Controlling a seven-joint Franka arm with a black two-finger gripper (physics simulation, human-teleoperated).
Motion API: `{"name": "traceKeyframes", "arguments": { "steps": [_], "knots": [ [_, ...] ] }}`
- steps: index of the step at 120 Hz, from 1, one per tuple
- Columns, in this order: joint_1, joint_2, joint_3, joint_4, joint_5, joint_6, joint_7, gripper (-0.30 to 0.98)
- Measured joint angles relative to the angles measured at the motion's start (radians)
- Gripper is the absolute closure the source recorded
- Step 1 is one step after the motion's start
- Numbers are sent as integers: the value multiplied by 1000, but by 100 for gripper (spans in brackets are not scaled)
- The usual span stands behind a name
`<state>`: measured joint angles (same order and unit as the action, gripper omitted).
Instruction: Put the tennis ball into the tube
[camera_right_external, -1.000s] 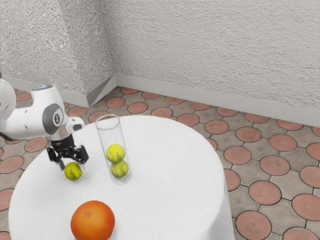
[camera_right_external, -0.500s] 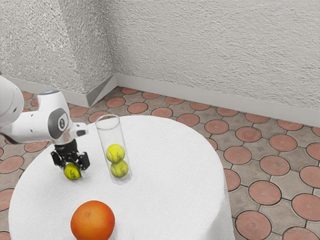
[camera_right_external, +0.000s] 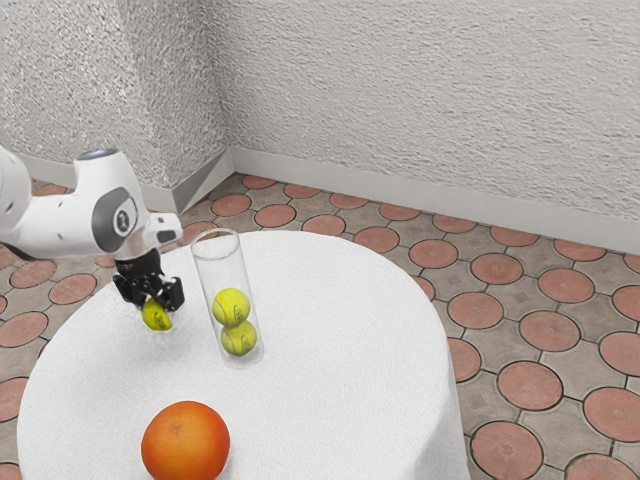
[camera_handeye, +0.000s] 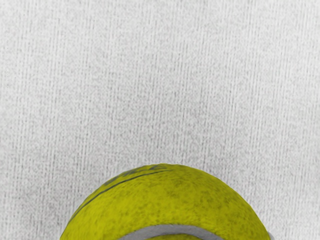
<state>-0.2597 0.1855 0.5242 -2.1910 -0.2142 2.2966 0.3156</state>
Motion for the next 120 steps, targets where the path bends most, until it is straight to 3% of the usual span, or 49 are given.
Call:
{"name": "traceKeyframes", "arguments": {
  "steps": [20, 36, 82, 120],
  "knots": [
    [5, -73, -4, 171, 133, -95, -29, 38],
    [2, -85, -24, 291, 182, -179, -48, 37],
    [-21, -83, -140, 379, 203, -266, -83, 37],
    [-31, -79, -168, 409, 205, -278, -104, 37]
  ]
}}
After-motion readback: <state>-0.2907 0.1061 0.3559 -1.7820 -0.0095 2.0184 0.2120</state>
